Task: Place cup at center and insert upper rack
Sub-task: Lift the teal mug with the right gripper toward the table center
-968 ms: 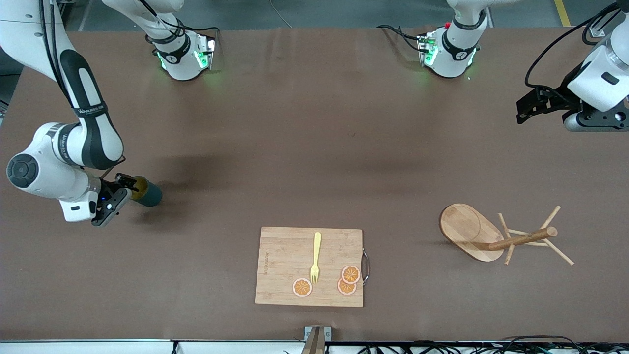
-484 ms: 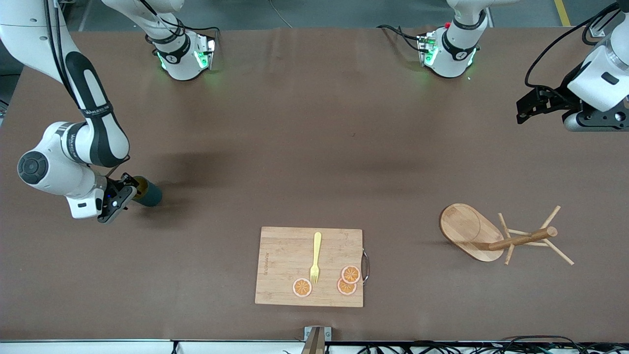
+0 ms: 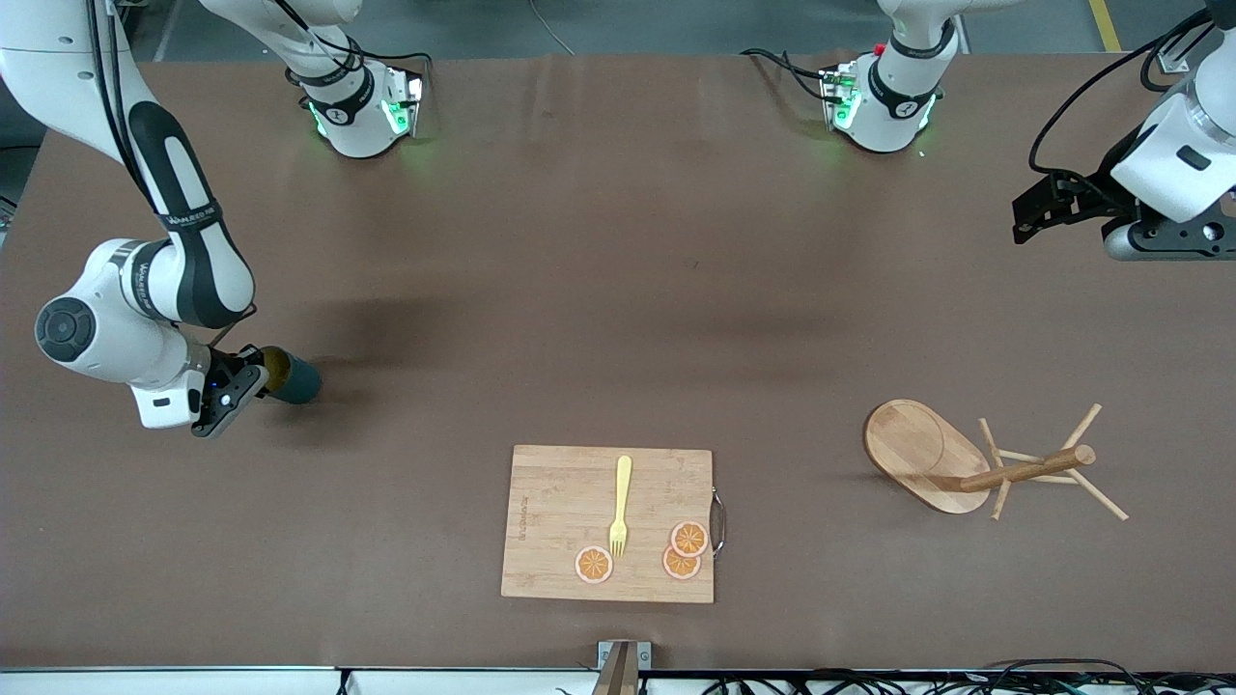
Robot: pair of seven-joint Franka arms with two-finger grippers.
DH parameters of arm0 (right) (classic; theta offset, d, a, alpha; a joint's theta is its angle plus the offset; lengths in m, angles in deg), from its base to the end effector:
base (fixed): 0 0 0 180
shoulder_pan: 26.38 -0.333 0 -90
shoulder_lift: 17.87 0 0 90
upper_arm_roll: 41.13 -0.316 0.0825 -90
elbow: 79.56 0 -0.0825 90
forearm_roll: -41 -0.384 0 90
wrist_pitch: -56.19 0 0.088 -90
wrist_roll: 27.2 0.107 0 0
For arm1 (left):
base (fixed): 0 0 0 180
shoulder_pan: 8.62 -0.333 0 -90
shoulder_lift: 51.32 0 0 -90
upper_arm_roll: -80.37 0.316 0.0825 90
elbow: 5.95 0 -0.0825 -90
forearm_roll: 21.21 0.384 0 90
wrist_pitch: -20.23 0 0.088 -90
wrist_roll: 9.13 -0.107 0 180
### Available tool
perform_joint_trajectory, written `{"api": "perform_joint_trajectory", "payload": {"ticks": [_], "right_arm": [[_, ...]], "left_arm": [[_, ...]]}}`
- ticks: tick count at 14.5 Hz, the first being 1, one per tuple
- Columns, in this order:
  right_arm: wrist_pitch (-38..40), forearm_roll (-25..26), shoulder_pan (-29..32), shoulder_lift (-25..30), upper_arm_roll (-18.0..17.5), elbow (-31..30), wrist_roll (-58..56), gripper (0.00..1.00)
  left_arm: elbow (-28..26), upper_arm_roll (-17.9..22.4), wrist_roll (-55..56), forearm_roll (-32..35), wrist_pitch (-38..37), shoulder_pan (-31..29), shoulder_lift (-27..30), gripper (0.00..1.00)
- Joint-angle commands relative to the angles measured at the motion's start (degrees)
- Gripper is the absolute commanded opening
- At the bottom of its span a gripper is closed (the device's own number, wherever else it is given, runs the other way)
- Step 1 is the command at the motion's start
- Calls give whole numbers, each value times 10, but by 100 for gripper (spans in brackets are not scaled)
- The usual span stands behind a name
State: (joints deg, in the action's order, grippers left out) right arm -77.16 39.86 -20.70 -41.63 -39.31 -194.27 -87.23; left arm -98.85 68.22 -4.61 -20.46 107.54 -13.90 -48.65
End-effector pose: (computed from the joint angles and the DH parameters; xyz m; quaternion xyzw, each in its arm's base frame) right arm 0.5923 -0.0772 0.2419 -0.8985 -0.4366 0.0368 0.0251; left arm 0.5308 -0.0652 0.6216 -0.9994 0.0201 0.0247 0.0140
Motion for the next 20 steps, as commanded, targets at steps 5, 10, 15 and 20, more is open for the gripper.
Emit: {"api": "perform_joint_trajectory", "payload": {"ticks": [5,10,15,20], "right_arm": [[84,-1,-71,93,-7,-45,207,0],[101,-28,-216,132,-9,-42,474,0],[95,-54,-362,116,-9,25,681,1],[107,-83,-483,-2,-9,181,784,1]], "left_arm": [[-8,-3,3,-7,7,-4,9,100],[-8,-4,2,-7,7,-4,9,100],[-7,-4,2,-8,7,-4,10,100],[-4,-4,3,-9,7,-4,12,100]]}}
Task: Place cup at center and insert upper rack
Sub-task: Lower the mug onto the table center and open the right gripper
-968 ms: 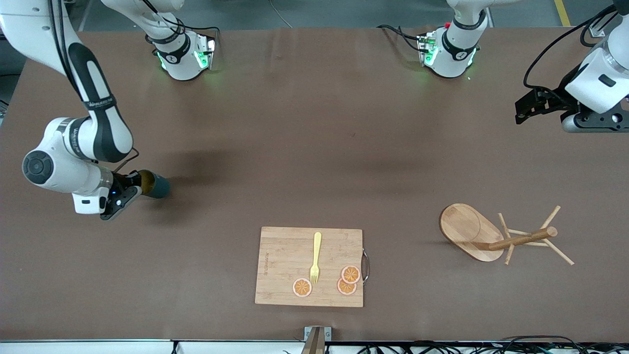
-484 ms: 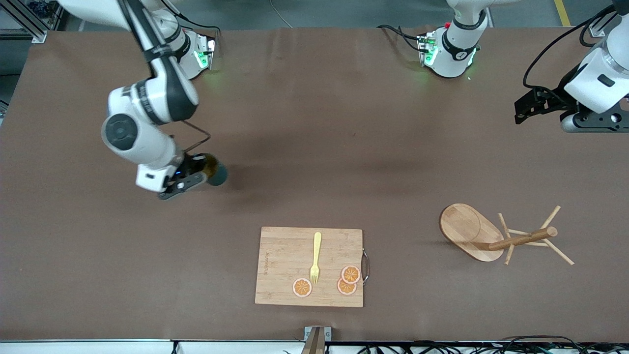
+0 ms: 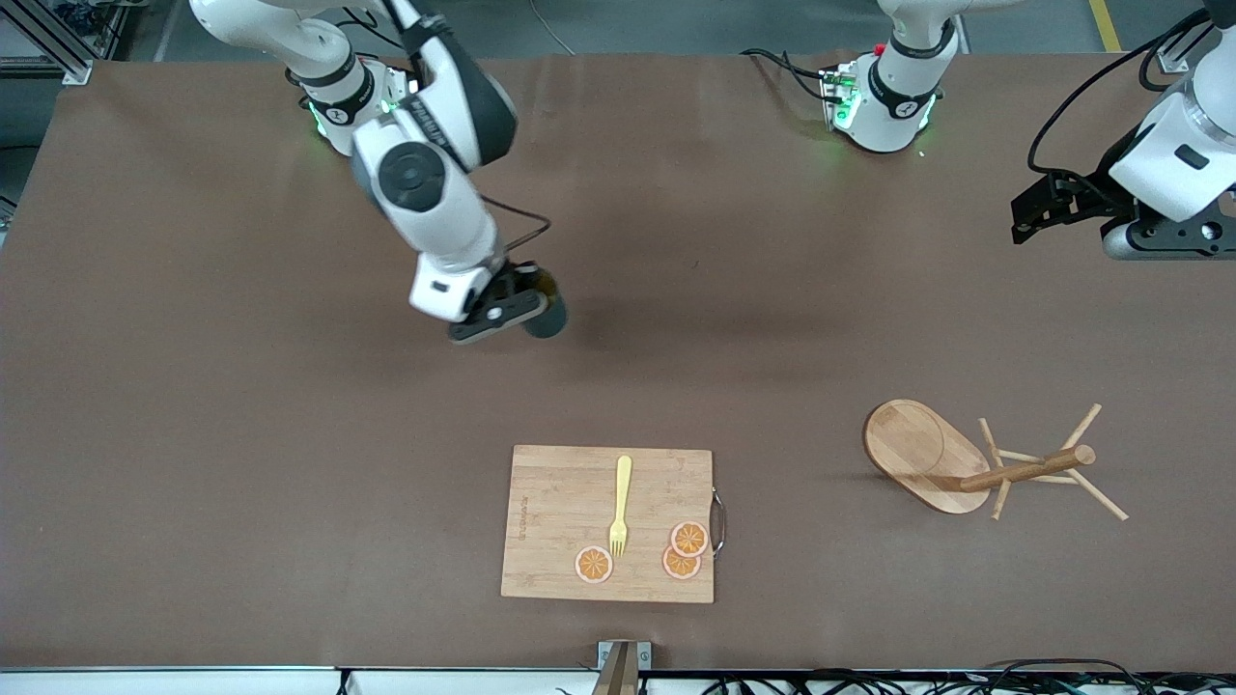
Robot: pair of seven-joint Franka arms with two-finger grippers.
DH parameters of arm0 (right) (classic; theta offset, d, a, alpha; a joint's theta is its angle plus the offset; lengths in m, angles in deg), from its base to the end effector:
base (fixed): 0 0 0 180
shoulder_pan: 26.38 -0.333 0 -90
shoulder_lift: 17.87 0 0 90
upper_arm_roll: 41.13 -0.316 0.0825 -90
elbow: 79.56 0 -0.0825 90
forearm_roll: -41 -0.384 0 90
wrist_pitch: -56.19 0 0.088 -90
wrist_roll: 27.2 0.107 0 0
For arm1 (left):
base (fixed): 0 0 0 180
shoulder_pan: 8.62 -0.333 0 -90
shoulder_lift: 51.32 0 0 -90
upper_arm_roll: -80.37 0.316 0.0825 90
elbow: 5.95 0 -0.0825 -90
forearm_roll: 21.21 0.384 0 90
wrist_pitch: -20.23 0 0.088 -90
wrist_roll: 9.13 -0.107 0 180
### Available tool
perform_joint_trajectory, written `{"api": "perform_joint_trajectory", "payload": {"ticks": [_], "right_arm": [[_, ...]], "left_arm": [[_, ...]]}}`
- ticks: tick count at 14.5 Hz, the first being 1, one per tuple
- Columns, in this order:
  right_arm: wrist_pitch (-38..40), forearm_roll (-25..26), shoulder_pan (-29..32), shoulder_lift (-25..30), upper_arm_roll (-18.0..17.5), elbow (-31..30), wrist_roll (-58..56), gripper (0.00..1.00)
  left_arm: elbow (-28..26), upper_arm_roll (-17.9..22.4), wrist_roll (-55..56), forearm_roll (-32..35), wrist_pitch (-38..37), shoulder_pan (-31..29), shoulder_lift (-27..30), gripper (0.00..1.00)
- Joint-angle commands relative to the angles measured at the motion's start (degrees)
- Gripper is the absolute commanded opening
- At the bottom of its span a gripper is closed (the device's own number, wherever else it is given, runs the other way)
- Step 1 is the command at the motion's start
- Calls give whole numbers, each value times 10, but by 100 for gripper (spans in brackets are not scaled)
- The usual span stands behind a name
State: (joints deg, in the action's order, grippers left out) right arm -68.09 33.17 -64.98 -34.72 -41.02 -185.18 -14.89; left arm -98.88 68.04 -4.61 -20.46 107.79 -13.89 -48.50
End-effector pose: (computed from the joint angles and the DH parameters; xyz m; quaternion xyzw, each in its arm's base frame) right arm 0.4900 0.3965 0.3711 -0.9801 -0.1894 0.0101 0.0580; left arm 0.5303 -0.0671 0.6230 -0.9994 0.0218 0.0215 0.0140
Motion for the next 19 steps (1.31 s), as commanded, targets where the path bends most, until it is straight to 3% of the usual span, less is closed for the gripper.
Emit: {"api": "perform_joint_trajectory", "payload": {"ticks": [1,6,11,15,19], "right_arm": [[23,-13,-58,-100,9,129,108,1],[156,-3,-122,-260,13,375,224,0],[131,15,-163,-322,22,436,275,0],[121,22,-208,-404,66,516,297,0],[97,23,-219,-419,72,524,320,1]], "left_arm": [[-4,-2,6,-9,3,-4,11,100],[-4,0,24,-9,4,-4,10,100],[-4,0,59,-8,11,-3,6,100],[-4,0,59,-8,16,-4,6,100],[-5,1,59,-8,16,-4,6,100]]}}
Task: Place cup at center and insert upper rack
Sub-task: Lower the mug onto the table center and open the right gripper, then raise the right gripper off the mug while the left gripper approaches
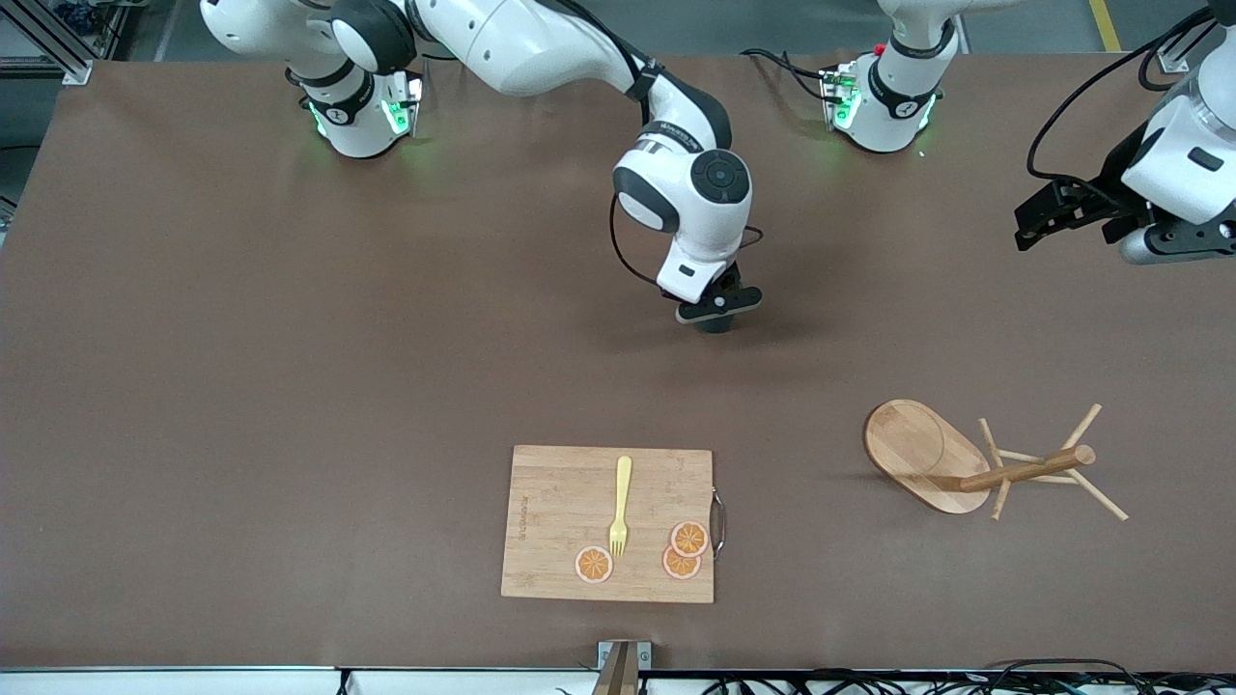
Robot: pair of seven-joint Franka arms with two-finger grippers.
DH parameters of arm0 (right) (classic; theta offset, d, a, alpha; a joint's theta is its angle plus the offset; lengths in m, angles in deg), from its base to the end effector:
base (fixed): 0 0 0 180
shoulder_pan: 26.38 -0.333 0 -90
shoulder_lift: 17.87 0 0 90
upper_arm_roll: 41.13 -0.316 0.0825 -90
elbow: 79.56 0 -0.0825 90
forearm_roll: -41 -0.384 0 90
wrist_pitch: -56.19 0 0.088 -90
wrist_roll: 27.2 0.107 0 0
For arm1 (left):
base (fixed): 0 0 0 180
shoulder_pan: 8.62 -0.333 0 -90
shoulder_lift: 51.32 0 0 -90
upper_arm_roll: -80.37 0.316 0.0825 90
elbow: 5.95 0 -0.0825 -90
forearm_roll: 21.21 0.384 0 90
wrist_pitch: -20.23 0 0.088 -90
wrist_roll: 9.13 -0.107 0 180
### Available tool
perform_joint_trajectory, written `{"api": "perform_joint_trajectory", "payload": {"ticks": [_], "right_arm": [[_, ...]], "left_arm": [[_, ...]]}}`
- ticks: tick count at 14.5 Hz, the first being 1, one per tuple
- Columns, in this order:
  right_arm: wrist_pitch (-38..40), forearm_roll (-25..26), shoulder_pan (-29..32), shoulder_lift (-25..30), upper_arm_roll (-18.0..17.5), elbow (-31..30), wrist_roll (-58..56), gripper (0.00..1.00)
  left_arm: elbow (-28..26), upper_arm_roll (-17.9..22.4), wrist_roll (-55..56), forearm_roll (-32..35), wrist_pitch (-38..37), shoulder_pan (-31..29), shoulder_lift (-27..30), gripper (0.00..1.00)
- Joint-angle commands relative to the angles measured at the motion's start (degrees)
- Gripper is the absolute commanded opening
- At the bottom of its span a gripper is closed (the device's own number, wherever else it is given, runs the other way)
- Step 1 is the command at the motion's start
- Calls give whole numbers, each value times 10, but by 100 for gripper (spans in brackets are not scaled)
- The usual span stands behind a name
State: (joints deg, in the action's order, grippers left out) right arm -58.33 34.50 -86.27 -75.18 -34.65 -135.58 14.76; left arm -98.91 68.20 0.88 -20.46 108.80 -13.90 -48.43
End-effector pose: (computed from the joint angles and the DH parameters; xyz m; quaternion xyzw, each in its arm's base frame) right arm 0.4358 0.6545 0.2551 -0.9946 -0.1033 -0.0052 0.0126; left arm 0.5320 -0.0658 0.6249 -0.9995 -0.0275 0.0118 0.0137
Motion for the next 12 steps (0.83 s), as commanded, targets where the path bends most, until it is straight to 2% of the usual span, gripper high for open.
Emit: {"api": "perform_joint_trajectory", "payload": {"ticks": [1,12], "right_arm": [[-3,9,-9,-17,12,28,23,0],[-19,9,-19,-33,20,33,26,2]], "left_arm": [[-5,-1,4,-8,6,-4,5,100],[-4,-2,30,-8,6,-3,5,100]]}}
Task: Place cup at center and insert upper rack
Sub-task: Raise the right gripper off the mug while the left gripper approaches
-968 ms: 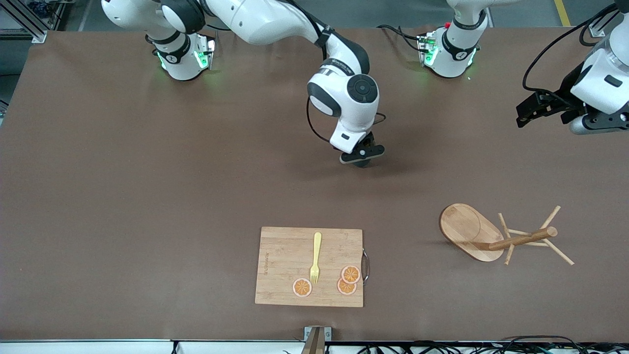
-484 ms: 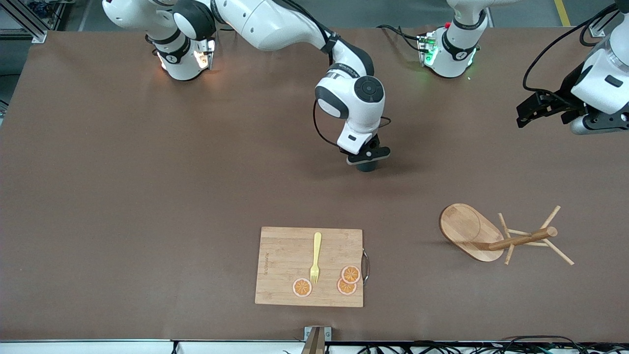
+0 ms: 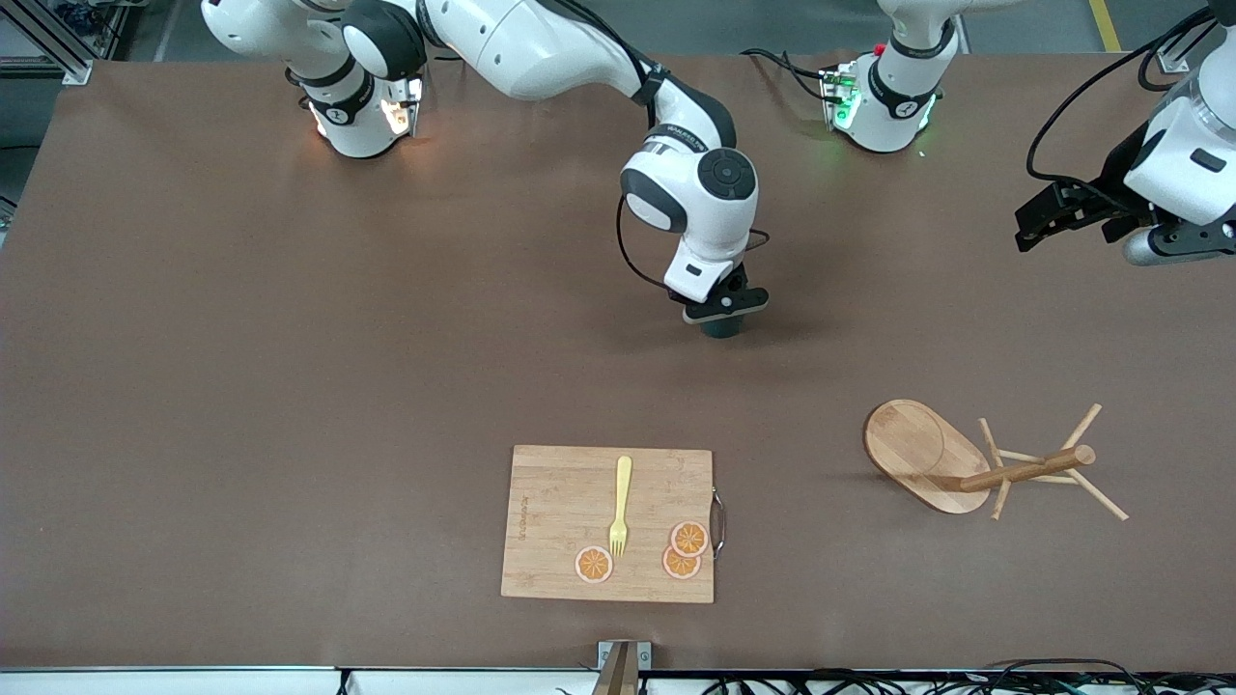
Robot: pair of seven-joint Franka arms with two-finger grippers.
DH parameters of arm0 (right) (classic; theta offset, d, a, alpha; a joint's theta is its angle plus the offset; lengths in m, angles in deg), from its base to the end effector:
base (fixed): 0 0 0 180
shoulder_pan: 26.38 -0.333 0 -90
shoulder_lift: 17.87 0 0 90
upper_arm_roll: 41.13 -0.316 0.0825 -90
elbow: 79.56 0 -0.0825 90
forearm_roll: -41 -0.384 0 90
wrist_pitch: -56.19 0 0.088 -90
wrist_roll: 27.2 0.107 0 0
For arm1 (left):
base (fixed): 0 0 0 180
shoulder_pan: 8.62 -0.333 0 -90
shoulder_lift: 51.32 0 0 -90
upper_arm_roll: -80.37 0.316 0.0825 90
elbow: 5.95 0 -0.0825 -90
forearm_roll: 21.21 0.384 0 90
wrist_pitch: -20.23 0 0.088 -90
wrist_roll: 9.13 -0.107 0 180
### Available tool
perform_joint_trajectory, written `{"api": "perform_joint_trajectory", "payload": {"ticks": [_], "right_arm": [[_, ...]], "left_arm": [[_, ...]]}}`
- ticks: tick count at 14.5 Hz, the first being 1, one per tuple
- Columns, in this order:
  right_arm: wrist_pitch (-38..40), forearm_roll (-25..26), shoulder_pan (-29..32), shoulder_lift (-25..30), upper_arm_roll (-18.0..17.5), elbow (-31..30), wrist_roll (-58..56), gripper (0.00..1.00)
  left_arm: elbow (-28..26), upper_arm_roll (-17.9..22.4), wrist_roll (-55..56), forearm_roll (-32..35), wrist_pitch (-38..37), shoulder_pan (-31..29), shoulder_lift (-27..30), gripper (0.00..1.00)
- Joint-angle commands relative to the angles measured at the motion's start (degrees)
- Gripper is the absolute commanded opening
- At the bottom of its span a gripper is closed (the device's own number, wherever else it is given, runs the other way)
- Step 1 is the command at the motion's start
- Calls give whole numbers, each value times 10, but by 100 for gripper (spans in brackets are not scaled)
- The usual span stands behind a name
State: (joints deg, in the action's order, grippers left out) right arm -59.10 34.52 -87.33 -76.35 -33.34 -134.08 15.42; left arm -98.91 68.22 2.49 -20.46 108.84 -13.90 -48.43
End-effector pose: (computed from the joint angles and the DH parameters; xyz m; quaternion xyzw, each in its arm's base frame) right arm 0.4345 0.6609 0.2538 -0.9945 -0.1023 -0.0198 0.0138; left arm 0.5321 -0.0657 0.6250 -0.9990 -0.0417 0.0112 0.0138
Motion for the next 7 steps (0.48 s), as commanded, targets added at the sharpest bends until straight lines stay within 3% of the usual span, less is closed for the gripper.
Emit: {"api": "perform_joint_trajectory", "payload": {"ticks": [1,2,3,7], "right_arm": [[-14,9,-8,-25,8,19,19,10],[-16,9,-8,-29,8,21,18,34],[-18,9,-8,-32,8,26,19,99],[-18,9,-8,-36,7,28,18,100]], "left_arm": [[-4,-4,20,-8,6,-2,5,100],[-3,-5,27,-8,6,-1,5,100],[-3,-5,33,-8,6,1,5,100],[-3,-22,72,-8,6,8,4,100]]}}
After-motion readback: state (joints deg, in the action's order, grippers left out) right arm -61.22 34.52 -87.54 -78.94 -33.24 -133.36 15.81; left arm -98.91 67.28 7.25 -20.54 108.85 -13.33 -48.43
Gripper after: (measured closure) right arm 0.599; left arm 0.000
